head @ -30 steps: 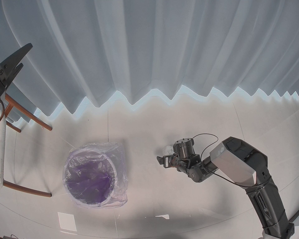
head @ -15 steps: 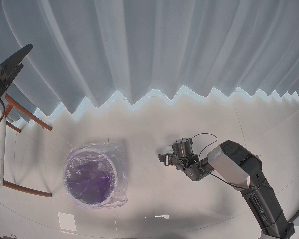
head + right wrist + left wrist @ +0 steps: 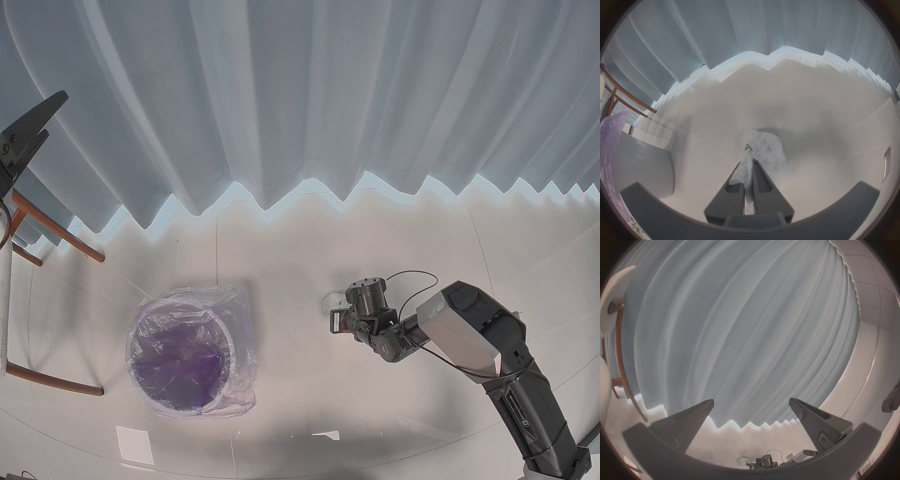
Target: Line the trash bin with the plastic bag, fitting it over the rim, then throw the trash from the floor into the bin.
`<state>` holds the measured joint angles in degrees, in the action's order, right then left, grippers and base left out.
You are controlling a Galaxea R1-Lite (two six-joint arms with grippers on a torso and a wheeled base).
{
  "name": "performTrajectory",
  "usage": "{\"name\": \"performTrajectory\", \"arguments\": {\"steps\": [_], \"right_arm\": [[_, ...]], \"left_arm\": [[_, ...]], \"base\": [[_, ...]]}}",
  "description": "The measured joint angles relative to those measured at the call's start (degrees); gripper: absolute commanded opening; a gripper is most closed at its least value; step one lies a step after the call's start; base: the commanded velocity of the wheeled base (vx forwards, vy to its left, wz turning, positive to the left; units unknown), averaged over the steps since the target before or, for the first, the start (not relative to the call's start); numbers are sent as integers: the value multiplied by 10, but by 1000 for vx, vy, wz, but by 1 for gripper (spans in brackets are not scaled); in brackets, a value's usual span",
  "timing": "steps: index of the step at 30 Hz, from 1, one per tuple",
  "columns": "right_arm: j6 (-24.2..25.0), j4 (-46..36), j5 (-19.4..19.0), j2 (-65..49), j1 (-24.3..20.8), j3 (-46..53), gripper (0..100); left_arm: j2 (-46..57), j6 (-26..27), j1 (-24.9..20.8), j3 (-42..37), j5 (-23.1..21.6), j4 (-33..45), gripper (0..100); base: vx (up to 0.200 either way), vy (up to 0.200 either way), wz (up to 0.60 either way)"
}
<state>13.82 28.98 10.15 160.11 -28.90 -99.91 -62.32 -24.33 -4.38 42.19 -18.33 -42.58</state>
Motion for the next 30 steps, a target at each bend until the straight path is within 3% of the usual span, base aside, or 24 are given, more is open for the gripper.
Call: {"name": "performTrajectory", "arguments": {"steps": [4,10,17,20,26,30], "right_arm": [[14,2,17,-6,0,10,0],[91,8,18,-76,-3,59,0],[158,63,9,-239,-26,210,0],[176,123,1,-305,-39,293,0],[211,343,-8,-401,-64,431,0],[233,463,-13,-427,-91,474,0]], "left_arm": [[-1,0,0,3,0,-1,100],[-2,0,2,8,0,-1,100],[-4,0,-1,9,0,-1,100],[-5,1,-2,7,0,0,100],[-10,22,-5,-3,0,1,100],[-15,36,-9,-11,0,1,100]], "base": [[0,0,0],[0,0,0],[0,0,0],[0,0,0],[0,0,0],[0,200,0]]}}
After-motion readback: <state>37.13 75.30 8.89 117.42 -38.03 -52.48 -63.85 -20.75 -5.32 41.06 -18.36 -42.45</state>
